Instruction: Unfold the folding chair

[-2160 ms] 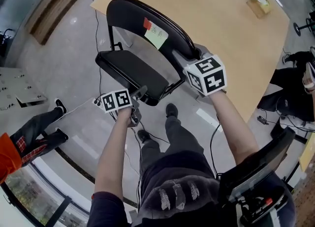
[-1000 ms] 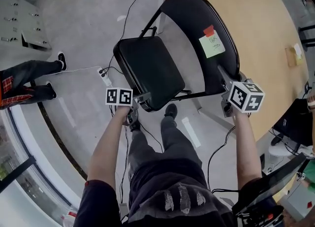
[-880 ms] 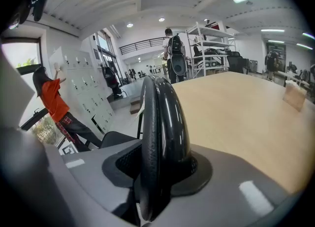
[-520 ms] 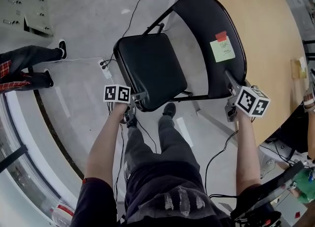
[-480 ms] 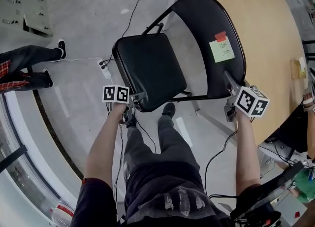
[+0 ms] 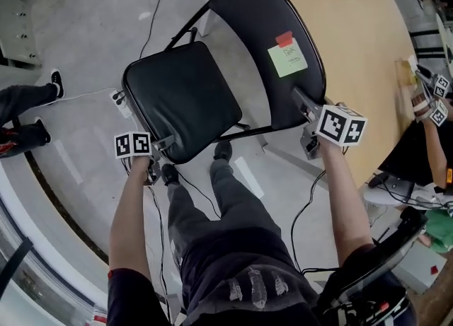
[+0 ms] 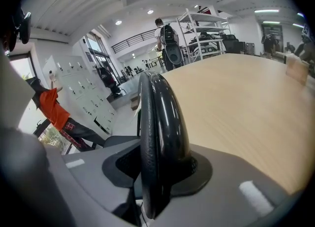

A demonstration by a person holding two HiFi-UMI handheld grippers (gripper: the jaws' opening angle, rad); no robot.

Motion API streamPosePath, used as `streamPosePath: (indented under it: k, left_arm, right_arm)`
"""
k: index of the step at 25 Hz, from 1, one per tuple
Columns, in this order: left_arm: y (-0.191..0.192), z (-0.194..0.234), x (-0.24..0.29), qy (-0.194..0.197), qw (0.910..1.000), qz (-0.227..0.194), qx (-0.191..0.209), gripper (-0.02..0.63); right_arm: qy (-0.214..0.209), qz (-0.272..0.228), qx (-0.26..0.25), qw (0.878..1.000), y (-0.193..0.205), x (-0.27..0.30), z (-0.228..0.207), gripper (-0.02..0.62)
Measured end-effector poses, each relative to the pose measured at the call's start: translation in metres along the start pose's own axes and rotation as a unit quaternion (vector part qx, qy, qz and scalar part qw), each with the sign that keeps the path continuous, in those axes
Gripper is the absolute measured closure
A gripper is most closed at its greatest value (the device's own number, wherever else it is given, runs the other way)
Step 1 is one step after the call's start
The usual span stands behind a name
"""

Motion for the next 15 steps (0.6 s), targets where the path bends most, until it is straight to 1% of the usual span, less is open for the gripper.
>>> streamPosePath:
  k: [2,4,7,10,12,15]
  left_arm:
    - [-0.001,0.014,-0.008,-0.003,1.0,-0.005,-0.006,0.305]
    - [0.004,0.021,-0.01,0.003,1.0,-0.002,-0.007,0.302]
    - [0.006,0.025,-0.008,0.001,0.9999,0.005,-0.01,0.297]
    - [0.009,0.028,-0.006,-0.003,0.9997,0.004,-0.023,0.285]
    - [0.01,0.031,-0.003,0.0,0.9996,0.001,-0.03,0.284]
    - [0.01,0.036,0.0,0.007,0.9995,0.004,-0.03,0.285]
  right_arm:
    - [-0.007,0.003,-0.001,1.0,0.002,0.01,0.011,0.456]
    - [-0.008,0.006,0.001,1.0,0.006,0.009,0.015,0.456]
    - [-0.007,0.013,0.005,1.0,0.007,0.005,0.014,0.457]
    - [-0.003,0.02,0.006,1.0,0.007,0.001,0.013,0.457]
    - [-0.003,0.024,0.009,1.0,0.009,0.001,0.012,0.457]
    - [0.001,0.025,0.007,1.0,0.011,0.003,0.009,0.456]
Point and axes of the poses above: the fingertips, and each gripper's own axes: x forward along the fingers, z to its left, y out of its underside, the point moved 5 cm from there along -x, backward along the fingers, and after that the axes turned 10 degrees about y, right-handed, at the moved point
